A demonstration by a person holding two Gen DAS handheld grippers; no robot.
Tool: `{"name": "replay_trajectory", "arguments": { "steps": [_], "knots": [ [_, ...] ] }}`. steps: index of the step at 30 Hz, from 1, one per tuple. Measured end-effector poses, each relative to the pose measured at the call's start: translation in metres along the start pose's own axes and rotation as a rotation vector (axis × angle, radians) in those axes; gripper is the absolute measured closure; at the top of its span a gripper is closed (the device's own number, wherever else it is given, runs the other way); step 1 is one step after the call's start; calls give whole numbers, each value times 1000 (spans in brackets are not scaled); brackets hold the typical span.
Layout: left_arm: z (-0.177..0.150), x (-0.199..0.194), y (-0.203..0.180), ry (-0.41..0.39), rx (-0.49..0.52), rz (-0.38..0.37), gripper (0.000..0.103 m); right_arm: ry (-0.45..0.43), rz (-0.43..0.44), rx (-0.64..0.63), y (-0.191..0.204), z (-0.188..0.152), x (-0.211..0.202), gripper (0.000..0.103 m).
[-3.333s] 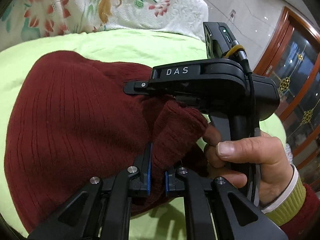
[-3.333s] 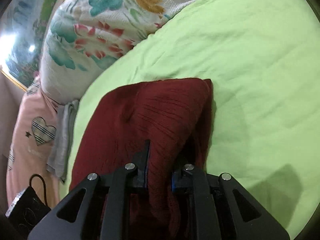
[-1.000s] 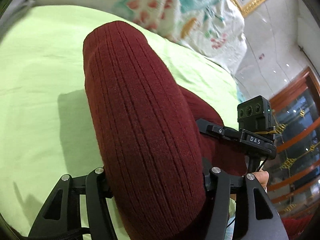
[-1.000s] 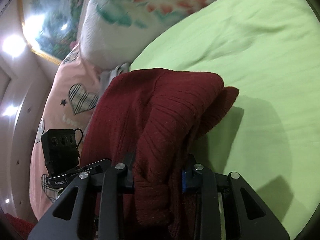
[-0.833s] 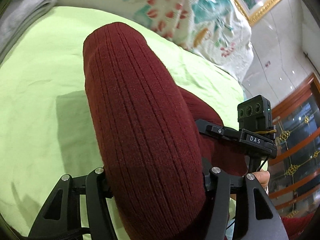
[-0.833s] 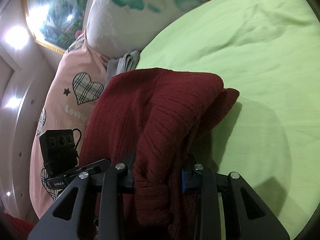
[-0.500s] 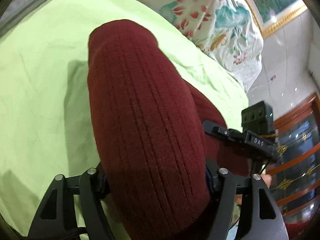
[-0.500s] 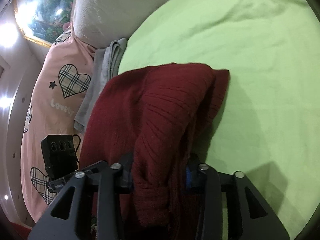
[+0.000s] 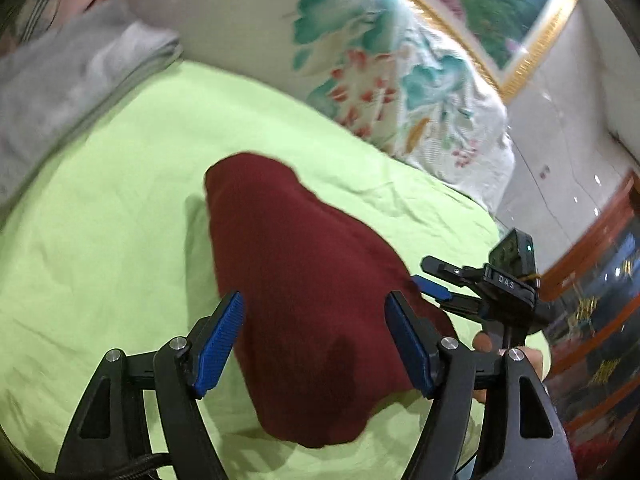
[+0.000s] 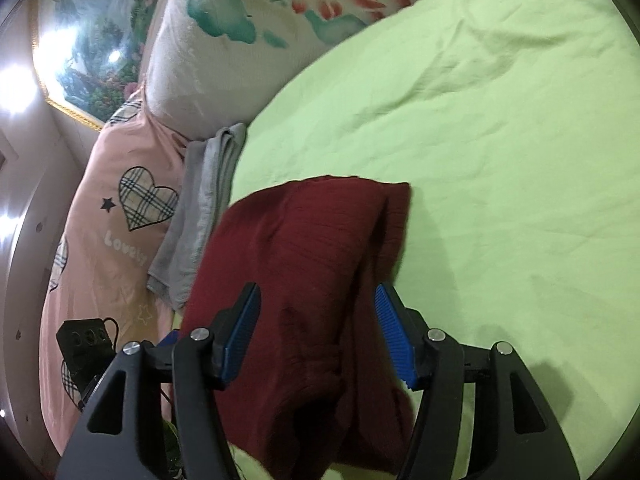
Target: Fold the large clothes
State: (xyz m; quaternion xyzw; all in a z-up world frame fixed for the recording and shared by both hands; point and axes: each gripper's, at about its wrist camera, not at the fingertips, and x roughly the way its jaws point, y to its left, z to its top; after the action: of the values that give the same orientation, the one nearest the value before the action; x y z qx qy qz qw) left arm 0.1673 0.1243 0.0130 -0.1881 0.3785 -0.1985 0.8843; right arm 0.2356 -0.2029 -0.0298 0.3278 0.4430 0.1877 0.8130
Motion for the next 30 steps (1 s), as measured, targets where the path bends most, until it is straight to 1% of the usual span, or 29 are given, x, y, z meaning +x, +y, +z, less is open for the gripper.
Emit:
{"name": "replay_trajectory", "arguments": {
  "steps": [3, 5, 6, 7, 8, 9, 10, 11, 13, 15, 17, 19, 20, 21, 22, 23, 26, 27, 28, 30],
  "knots": [
    [-1, 2, -2, 3, 33, 22, 31, 10, -16, -19, 8, -1, 7, 43],
    [1, 14, -4, 26, 30, 32, 39, 34, -42, -18, 9, -1, 18, 43],
    [3, 19, -6, 34, 28, 25, 39, 46, -54, -15, 8, 0, 22, 43],
    [2, 22, -7, 40, 38, 13, 39, 56, -63, -18, 9, 1, 27, 46],
    [2, 27, -10, 45, 51, 12, 39, 63, -71, -25, 10, 1, 32, 53],
    [2, 29, -12, 53, 67, 10, 39, 74, -77, -34, 12, 2, 36, 70],
    [1, 32, -16, 66, 88, 8, 41, 86, -82, -46, 15, 2, 39, 82],
    [2, 36, -18, 72, 102, 11, 44, 86, -86, -61, 18, 4, 40, 84],
    [3, 41, -26, 97, 140, 15, 47, 54, -76, -100, 26, 7, 32, 88],
    [1, 47, -35, 122, 186, 24, 48, -4, -50, -126, 32, 9, 16, 89],
    [-5, 55, -46, 153, 251, 51, 48, -37, -66, -135, 27, 8, 4, 89],
    [-14, 64, -55, 169, 302, 88, 48, -19, -109, -107, 14, 6, 8, 89],
    [-16, 66, -56, 168, 311, 97, 48, 7, -128, -74, 0, 3, 14, 89],
    [-18, 66, -57, 164, 320, 109, 48, 20, -126, -54, -7, 1, 18, 87],
    [-19, 64, -58, 159, 324, 115, 47, 30, -113, -30, -14, 0, 20, 83],
    [-20, 59, -58, 155, 320, 113, 47, 31, -92, -7, -18, -3, 20, 83],
    [-24, 42, -52, 148, 295, 99, 45, 15, -90, -20, -14, -6, 14, 79],
    [-26, 37, -49, 146, 287, 106, 45, 10, -97, -30, -10, -6, 12, 76],
    [-27, 31, -47, 142, 274, 109, 45, 7, -108, -37, -8, -7, 10, 68],
    [-28, 18, -45, 122, 258, 108, 45, -22, -156, -40, -5, -9, 0, 58]
  ]
}}
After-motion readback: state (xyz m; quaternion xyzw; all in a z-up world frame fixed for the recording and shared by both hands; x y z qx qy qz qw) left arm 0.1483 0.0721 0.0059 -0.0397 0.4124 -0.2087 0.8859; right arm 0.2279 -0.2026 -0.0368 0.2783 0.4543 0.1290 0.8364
